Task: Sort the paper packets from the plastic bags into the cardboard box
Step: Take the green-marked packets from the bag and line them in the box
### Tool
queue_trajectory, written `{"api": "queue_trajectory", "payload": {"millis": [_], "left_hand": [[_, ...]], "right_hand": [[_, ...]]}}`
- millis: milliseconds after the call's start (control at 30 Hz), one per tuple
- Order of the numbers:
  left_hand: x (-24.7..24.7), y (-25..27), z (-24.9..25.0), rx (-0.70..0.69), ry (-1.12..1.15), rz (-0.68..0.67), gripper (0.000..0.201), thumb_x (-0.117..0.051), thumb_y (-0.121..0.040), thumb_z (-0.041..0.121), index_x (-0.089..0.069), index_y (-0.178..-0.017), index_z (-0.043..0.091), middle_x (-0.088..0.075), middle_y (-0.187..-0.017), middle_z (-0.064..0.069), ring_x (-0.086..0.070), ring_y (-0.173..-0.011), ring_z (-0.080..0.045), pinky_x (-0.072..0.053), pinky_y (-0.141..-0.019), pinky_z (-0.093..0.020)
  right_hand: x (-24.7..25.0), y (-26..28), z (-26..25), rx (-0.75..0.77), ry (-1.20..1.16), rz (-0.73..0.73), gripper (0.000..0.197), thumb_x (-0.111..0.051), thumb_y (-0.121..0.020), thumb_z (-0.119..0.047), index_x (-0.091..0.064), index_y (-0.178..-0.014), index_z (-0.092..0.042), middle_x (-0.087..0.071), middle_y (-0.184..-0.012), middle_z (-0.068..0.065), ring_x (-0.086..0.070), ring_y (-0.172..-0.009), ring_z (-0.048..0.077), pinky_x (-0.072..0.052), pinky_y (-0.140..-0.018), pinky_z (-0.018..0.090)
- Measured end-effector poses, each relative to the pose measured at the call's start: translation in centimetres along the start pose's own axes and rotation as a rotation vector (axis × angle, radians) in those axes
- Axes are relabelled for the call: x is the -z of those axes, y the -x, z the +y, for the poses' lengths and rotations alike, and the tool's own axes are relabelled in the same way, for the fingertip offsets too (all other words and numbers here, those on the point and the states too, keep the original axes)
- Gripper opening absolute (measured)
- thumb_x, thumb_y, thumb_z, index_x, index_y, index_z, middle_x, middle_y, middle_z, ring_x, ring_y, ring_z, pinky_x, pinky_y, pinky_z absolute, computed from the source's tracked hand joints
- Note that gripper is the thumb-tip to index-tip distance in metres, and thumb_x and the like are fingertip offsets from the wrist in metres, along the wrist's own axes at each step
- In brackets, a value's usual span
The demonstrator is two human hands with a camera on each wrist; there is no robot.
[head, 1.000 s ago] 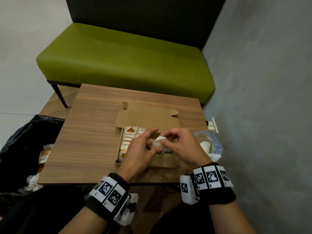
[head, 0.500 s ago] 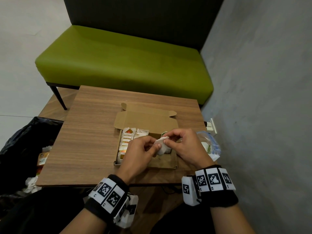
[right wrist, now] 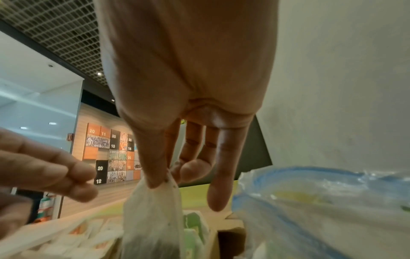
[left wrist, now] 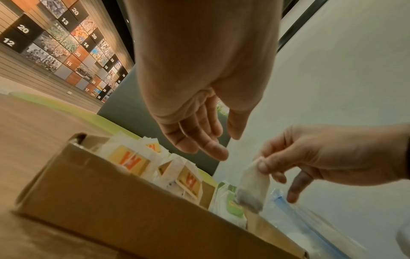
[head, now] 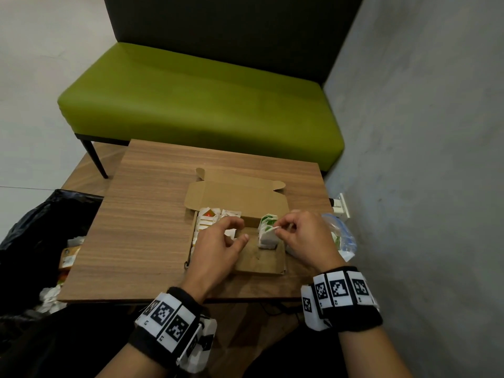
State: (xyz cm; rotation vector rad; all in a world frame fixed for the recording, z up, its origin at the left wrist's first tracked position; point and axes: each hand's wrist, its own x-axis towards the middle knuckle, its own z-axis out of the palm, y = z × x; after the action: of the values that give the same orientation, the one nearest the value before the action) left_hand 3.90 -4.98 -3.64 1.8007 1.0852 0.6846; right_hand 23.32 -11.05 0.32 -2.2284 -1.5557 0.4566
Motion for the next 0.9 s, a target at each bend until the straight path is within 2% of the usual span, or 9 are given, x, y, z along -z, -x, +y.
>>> {"api": "queue_trajectory", "payload": {"millis": [67, 200, 367, 433, 500, 633, 700, 800, 900], "left_hand": [[0.3, 0.0, 0.0, -0.002, 0.011, -0.004, 0.022, -0.07, -0.09, 0.025, -0.067, -0.112, 0.026, -0.069, -0.095, 0.016, -0.063, -0.061, 0.001, -0.045, -0.056, -0.012], [0.6, 0.0, 0.0, -0.018, 0.015, -0.013, 0.018, -0.07, -0.09, 0.02, -0.067, -0.106, 0.026, -0.069, -0.095, 0.016, -0.061, -0.056, 0.0, -0.045, -0.054, -0.011], [0.4, -0.1, 0.0, -0.004, -0.054, -0.081, 0.014, -0.068, -0.091, 0.026, -0.067, -0.104, 0.03, -0.064, -0.085, 0.017, -0.058, -0.06, 0.0, -0.044, -0.054, -0.013], [0.1, -0.3, 0.2, -0.001, -0.078, -0.105, 0.017, -0.068, -0.091, 0.026, -0.066, -0.108, 0.029, -0.056, -0.073, 0.021, -0.055, -0.057, 0.003, -0.039, -0.053, -0.01], [-0.3, -0.4, 0.6, -0.01, -0.094, -0.139, 0.025, -0.069, -0.091, 0.026, -0.064, -0.115, 0.028, -0.055, -0.073, 0.021, -0.054, -0.057, 0.005, -0.038, -0.053, -0.009], [-0.8, -1.0, 0.9, -0.061, -0.1, -0.217, 0.037, -0.069, -0.09, 0.031, -0.058, -0.126, 0.031, -0.065, -0.11, 0.018, -0.059, -0.071, 0.006, -0.047, -0.065, -0.014], [-0.8, -1.2, 0.8, -0.06, -0.081, -0.227, 0.028, -0.068, -0.091, 0.03, -0.064, -0.118, 0.03, -0.068, -0.102, 0.016, -0.06, -0.073, 0.005, -0.046, -0.064, -0.013], [-0.6, -1.4, 0.6, -0.061, 0.01, -0.16, 0.011, -0.067, -0.092, 0.025, -0.073, -0.1, 0.025, -0.069, -0.08, 0.012, -0.06, -0.067, 0.002, -0.043, -0.058, -0.011], [-0.4, -1.3, 0.8, -0.014, 0.232, -0.104, 0.008, -0.069, -0.09, 0.011, -0.074, -0.096, 0.014, -0.072, -0.071, 0.005, -0.062, -0.061, 0.0, -0.047, -0.057, -0.016]], "right_hand": [[-0.4, -0.1, 0.5, -0.039, 0.047, -0.075, 0.012, -0.07, -0.09, -0.029, -0.077, -0.099, -0.025, -0.07, -0.095, -0.01, -0.055, -0.078, 0.001, -0.046, -0.069, 0.024], [-1.7, -0.2, 0.9, -0.097, 0.139, -0.152, 0.01, -0.071, -0.088, -0.031, -0.076, -0.096, -0.026, -0.071, -0.097, -0.007, -0.063, -0.09, 0.012, -0.054, -0.083, 0.036], [-3.0, -0.2, 0.5, -0.086, 0.157, -0.106, 0.014, -0.068, -0.091, -0.028, -0.076, -0.1, -0.022, -0.071, -0.101, -0.001, -0.063, -0.092, 0.017, -0.052, -0.079, 0.032], [-2.7, 0.1, 0.4, -0.081, 0.136, -0.11, 0.012, -0.068, -0.091, -0.029, -0.076, -0.098, -0.024, -0.071, -0.098, -0.002, -0.063, -0.091, 0.016, -0.053, -0.08, 0.035], [-2.0, 0.4, 0.3, -0.065, 0.091, -0.111, 0.012, -0.069, -0.09, -0.03, -0.077, -0.097, -0.026, -0.071, -0.092, -0.006, -0.063, -0.087, 0.014, -0.054, -0.078, 0.035], [-0.7, 0.7, -0.4, -0.021, -0.143, -0.122, 0.011, -0.076, -0.085, -0.025, -0.078, -0.096, -0.025, -0.069, -0.077, -0.013, -0.057, -0.066, -0.001, -0.05, -0.067, 0.027], [-0.4, 0.8, -0.7, -0.004, -0.296, -0.108, 0.011, -0.078, -0.083, -0.018, -0.078, -0.093, -0.024, -0.068, -0.071, -0.012, -0.053, -0.057, 0.0, -0.045, -0.059, 0.021], [-0.6, 1.1, -1.0, -0.006, -0.54, -0.038, 0.015, -0.078, -0.083, -0.013, -0.076, -0.094, -0.025, -0.072, -0.079, -0.002, -0.055, -0.06, 0.01, -0.049, -0.05, 0.026], [-1.4, 1.5, -1.5, -0.052, -0.732, 0.019, 0.014, -0.076, -0.085, -0.008, -0.075, -0.095, -0.019, -0.072, -0.078, 0.004, -0.061, -0.061, 0.011, -0.05, -0.048, 0.025]]}}
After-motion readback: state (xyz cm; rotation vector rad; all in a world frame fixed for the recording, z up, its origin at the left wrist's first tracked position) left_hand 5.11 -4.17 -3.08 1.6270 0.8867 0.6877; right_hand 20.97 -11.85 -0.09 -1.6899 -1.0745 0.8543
